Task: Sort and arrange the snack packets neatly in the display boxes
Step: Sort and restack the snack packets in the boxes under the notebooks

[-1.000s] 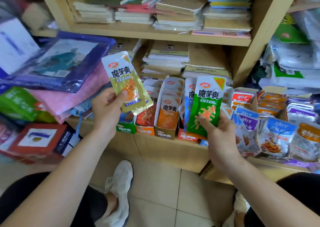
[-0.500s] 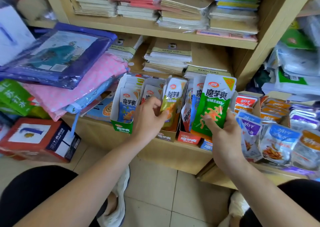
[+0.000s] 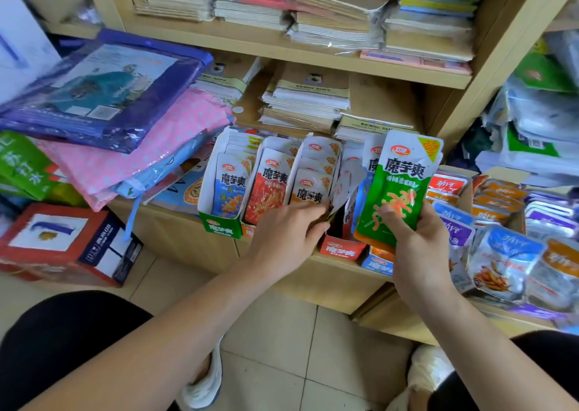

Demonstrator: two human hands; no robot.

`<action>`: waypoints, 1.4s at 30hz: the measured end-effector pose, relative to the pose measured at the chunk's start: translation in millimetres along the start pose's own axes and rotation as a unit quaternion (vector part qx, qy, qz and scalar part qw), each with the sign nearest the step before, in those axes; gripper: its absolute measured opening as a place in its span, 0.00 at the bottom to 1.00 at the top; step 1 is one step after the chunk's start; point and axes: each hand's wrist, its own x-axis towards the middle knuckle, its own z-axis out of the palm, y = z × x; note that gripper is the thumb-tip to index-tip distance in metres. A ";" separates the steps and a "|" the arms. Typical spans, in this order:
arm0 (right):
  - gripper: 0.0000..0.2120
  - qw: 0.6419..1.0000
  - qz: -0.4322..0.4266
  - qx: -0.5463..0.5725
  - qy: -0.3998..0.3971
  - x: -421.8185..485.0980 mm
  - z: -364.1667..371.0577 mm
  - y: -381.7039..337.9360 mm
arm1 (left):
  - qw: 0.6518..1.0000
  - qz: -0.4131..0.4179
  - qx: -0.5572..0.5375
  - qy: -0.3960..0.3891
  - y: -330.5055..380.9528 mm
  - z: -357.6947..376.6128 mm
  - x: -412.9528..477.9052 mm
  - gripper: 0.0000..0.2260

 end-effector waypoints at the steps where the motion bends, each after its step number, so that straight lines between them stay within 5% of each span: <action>1: 0.14 1.000 -0.007 0.002 -0.002 -0.5 0.2 -1.1 | 0.999 0.002 0.032 0.012 0.5 1.8 0.7 0.07; 11: 0.13 0.992 -0.120 -0.031 0.005 -4.3 -0.7 -27.2 | 0.995 0.030 0.091 -0.026 4.7 10.4 -2.7 0.22; 15: 0.12 0.999 -0.048 -0.011 0.006 1.2 -7.0 -18.1 | 1.000 -0.021 0.010 0.003 -0.9 1.0 0.3 0.17; 20: 0.12 0.994 0.072 0.083 0.004 5.3 -14.0 -13.7 | 0.992 -0.064 -0.094 0.048 2.1 1.8 -0.7 0.23; 27: 0.11 0.981 0.137 0.126 0.043 8.0 -32.2 -13.4 | 0.997 -0.049 0.047 -0.028 8.5 3.2 9.4 0.09; 33: 0.09 0.991 -0.004 0.049 0.124 9.2 -55.3 -17.1 | 0.995 -0.050 0.011 -0.080 7.3 7.9 2.6 0.20; 39: 0.10 0.980 -0.070 -0.025 0.187 7.3 -81.0 -14.6 | 0.996 -0.072 -0.050 -0.015 21.1 9.9 0.5 0.35; 42: 0.11 0.976 -0.070 -0.042 0.200 6.5 -87.4 -14.1 | 0.997 -0.025 0.010 0.075 33.1 6.1 3.3 0.35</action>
